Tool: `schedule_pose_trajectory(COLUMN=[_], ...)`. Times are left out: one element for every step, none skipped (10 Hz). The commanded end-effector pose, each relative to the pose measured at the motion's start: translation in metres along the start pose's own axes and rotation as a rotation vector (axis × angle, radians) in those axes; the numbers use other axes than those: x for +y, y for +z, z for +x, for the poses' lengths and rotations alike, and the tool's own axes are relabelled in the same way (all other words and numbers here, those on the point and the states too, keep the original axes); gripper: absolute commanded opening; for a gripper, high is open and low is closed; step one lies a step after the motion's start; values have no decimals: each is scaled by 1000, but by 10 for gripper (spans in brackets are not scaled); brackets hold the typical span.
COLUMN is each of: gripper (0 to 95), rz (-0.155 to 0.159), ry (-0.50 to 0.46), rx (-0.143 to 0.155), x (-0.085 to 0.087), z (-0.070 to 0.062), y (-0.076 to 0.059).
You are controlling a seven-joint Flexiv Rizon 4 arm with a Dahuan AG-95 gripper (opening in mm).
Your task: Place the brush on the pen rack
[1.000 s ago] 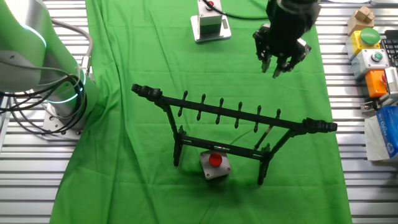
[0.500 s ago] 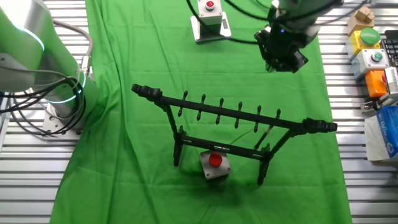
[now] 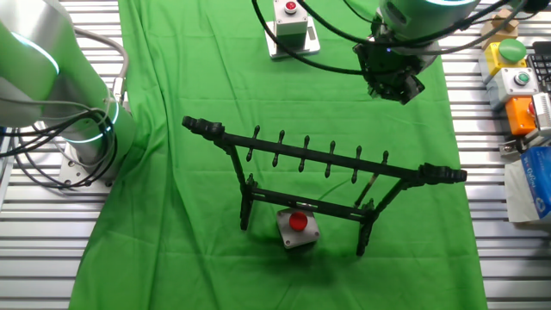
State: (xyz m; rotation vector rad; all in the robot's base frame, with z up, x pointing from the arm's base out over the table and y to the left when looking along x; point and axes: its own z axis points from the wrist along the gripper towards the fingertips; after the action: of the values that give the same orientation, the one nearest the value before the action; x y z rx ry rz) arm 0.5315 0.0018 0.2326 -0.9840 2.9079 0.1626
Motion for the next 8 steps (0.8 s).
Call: schedule_pose_trajectory(gripper=[0,0,0,0,0,0,0,0], rz=[38,40,41,40,40,41,41,40], ry=[-9,-4,-1,0,-1,-3,-3,-2], rx=[36,38,38,37,38,40,39,38], x=[0,0,0,0,0,0,0,0], z=[0,0,0,0,0,0,0,0], y=[0,0,0,0,0,0,0,0])
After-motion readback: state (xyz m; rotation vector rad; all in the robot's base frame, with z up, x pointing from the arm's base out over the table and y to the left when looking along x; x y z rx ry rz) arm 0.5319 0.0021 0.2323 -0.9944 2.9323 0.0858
